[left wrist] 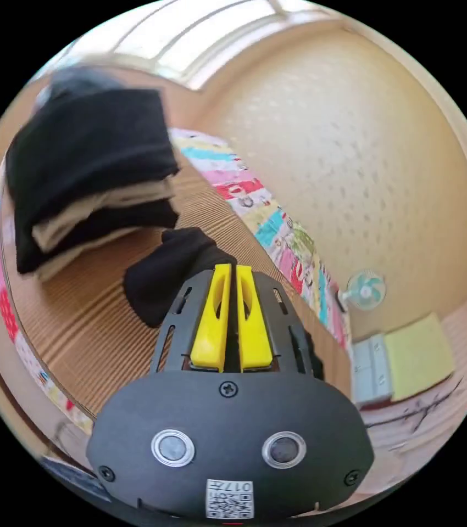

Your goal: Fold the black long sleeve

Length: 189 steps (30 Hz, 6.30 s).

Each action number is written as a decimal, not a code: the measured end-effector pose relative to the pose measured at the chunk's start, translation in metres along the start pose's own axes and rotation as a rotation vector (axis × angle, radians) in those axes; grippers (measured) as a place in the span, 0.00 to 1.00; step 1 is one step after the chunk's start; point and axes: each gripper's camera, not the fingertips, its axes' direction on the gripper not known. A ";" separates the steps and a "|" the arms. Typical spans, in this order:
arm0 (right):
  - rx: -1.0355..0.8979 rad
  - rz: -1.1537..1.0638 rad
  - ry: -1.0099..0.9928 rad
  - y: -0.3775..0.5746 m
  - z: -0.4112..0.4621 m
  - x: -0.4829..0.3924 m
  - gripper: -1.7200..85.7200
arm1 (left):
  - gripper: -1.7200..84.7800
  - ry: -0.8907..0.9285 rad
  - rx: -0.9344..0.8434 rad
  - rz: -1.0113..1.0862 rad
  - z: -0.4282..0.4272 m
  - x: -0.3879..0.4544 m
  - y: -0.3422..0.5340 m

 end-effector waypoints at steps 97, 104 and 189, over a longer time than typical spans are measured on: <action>0.877 0.721 -0.723 0.083 -0.139 0.236 0.12 | 0.08 0.317 -0.716 0.360 0.295 0.137 0.202; 0.821 0.516 -0.451 0.066 -0.193 0.189 0.12 | 0.07 0.347 -0.781 0.385 0.295 0.150 0.249; 0.037 -0.178 0.084 -0.041 -0.080 0.029 0.14 | 0.16 0.093 -0.871 0.199 0.096 -0.117 0.129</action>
